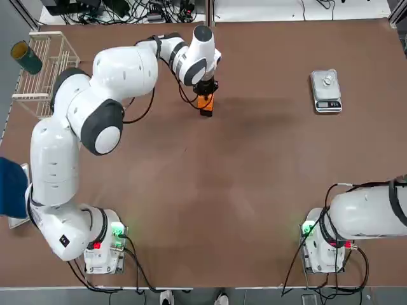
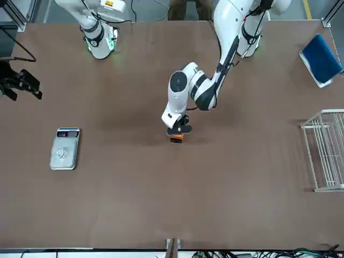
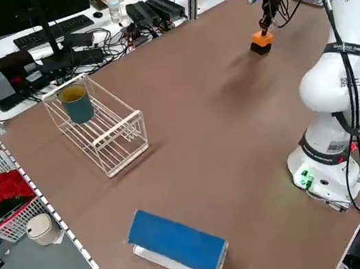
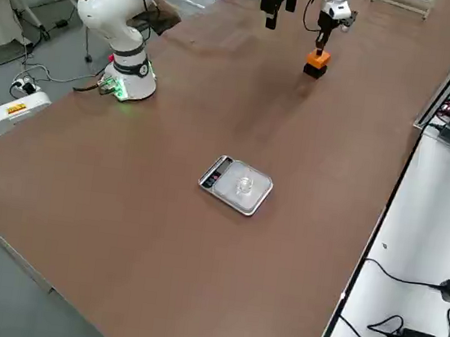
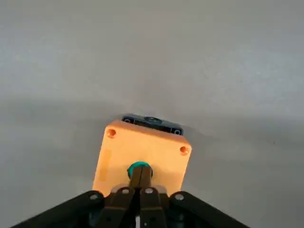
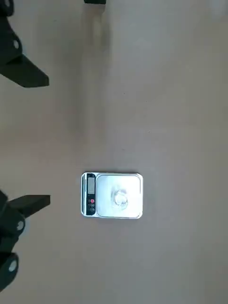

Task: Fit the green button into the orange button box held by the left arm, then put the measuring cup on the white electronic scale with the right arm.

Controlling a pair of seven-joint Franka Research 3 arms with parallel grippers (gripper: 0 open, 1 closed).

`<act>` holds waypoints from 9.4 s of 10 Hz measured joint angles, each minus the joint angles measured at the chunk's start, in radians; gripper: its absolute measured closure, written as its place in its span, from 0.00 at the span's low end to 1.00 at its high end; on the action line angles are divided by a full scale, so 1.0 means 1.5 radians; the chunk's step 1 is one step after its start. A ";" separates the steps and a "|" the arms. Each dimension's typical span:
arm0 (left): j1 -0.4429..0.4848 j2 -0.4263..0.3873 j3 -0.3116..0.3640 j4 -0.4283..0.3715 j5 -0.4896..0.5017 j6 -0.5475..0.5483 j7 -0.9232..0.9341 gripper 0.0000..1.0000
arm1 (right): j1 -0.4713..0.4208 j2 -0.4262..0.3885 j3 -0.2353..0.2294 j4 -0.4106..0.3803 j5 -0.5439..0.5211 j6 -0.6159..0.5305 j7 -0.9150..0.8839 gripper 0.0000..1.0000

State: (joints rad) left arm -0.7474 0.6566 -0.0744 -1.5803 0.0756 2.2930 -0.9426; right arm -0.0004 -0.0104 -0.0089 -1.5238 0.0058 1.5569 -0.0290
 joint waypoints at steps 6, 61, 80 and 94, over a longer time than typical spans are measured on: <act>0.000 0.001 0.000 -0.004 0.008 0.000 0.000 0.99 | -0.001 0.002 -0.015 0.013 0.000 0.000 0.000 0.00; 0.003 0.005 0.001 0.002 0.021 0.017 -0.028 0.99 | -0.016 0.017 -0.017 0.012 -0.001 -0.014 -0.007 0.00; 0.141 -0.159 0.004 0.061 0.019 -0.202 0.010 0.31 | -0.017 0.017 -0.017 0.012 -0.001 -0.021 -0.008 0.00; 0.493 -0.390 -0.008 0.060 -0.076 -0.469 0.559 0.00 | -0.009 0.017 -0.007 0.023 -0.001 -0.013 -0.008 0.00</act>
State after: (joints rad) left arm -0.0086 0.0716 -0.0861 -1.4900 -0.0378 1.5890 -0.1039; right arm -0.0146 0.0145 -0.0193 -1.4890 0.0046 1.5370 -0.0407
